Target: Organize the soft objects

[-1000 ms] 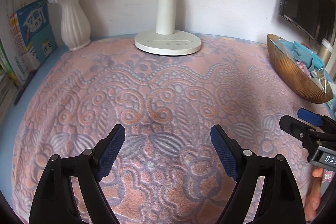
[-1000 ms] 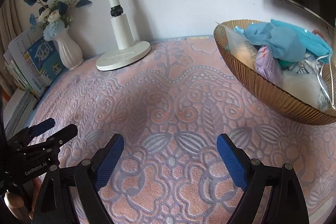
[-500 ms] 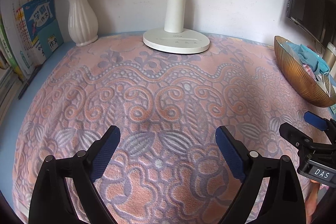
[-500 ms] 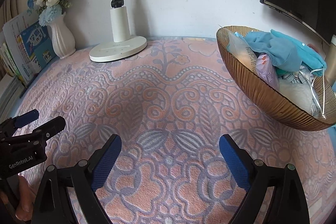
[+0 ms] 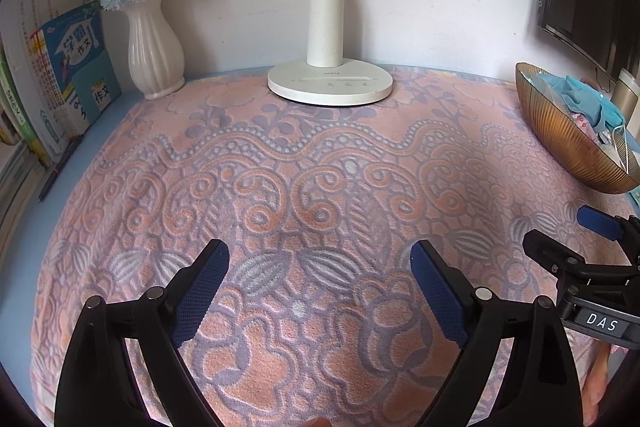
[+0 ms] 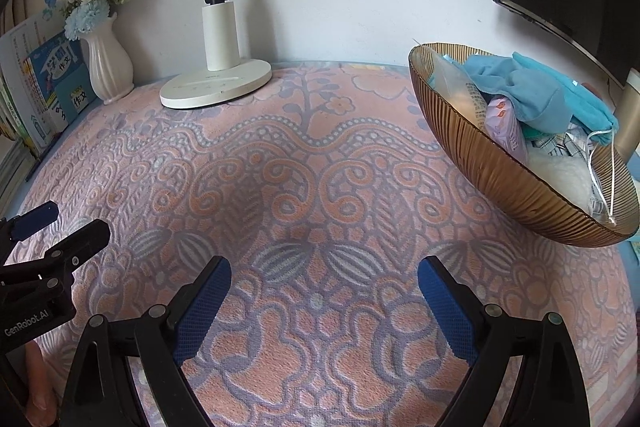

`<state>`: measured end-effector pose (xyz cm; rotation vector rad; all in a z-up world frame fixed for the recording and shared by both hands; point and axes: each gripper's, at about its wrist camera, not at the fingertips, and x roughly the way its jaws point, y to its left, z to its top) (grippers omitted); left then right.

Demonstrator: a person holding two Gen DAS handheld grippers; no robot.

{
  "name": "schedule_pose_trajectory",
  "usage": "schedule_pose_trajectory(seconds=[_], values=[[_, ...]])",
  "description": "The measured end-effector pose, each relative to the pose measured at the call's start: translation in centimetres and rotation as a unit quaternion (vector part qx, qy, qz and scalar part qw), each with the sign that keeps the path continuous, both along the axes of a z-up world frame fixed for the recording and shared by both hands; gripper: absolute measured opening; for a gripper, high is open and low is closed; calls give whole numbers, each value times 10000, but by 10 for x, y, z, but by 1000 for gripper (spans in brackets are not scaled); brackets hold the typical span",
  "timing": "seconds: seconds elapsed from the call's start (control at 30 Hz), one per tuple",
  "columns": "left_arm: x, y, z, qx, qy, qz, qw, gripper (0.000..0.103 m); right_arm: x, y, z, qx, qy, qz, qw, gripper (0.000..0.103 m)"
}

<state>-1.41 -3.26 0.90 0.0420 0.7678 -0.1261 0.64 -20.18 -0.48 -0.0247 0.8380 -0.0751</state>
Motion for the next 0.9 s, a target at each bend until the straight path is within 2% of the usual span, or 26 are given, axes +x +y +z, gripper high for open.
schedule_pose_trajectory(seconds=[0.9], values=[[2, -2, -4, 174, 168, 37, 9997, 92, 0, 7, -1, -20, 56, -7, 10000, 94]])
